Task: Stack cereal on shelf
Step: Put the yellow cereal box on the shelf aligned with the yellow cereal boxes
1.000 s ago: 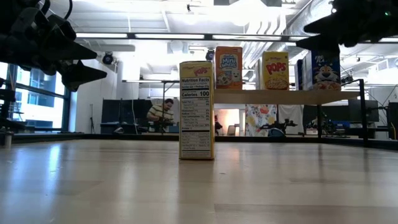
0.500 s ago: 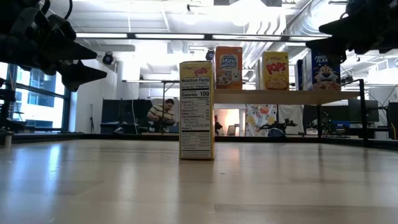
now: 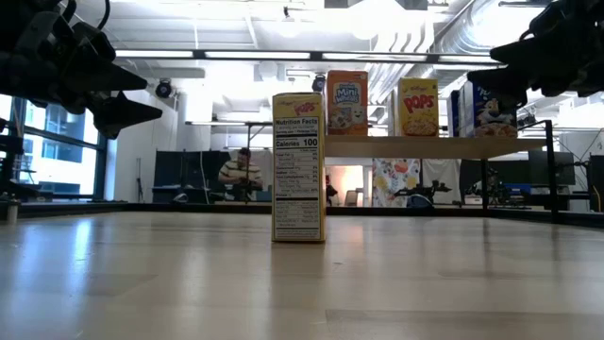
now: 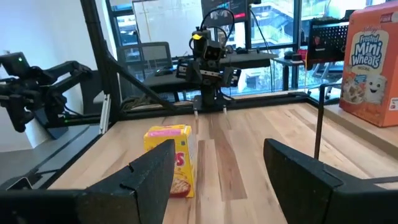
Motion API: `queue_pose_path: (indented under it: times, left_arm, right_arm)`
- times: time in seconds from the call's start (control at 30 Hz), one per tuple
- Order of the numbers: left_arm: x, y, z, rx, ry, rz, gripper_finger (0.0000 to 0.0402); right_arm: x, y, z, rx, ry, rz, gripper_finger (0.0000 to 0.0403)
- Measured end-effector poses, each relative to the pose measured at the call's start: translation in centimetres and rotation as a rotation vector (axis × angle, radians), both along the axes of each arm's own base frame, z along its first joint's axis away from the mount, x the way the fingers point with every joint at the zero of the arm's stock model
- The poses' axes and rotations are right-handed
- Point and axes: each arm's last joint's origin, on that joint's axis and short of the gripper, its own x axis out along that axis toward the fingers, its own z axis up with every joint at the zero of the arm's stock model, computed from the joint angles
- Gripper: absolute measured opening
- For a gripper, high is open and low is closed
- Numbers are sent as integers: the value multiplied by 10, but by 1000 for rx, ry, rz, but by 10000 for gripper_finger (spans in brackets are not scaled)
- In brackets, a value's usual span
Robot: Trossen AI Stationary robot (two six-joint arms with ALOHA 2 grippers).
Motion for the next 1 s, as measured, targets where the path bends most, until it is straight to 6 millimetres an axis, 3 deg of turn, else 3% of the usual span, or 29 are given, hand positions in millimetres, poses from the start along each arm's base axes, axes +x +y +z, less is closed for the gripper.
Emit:
queue_pose_path:
  times: [0.23, 0.8, 1.0]
  left_arm:
    - [0, 0, 0, 0, 0, 0, 289]
    - [0, 0, 0, 0, 0, 0, 289]
    - [0, 0, 0, 0, 0, 0, 289]
  right_arm:
    - [0, 0, -11, 9, 30, -1, 238]
    - [0, -3, -15, -166, 69, -55, 238]
    - [0, -3, -15, -138, 68, -54, 238]
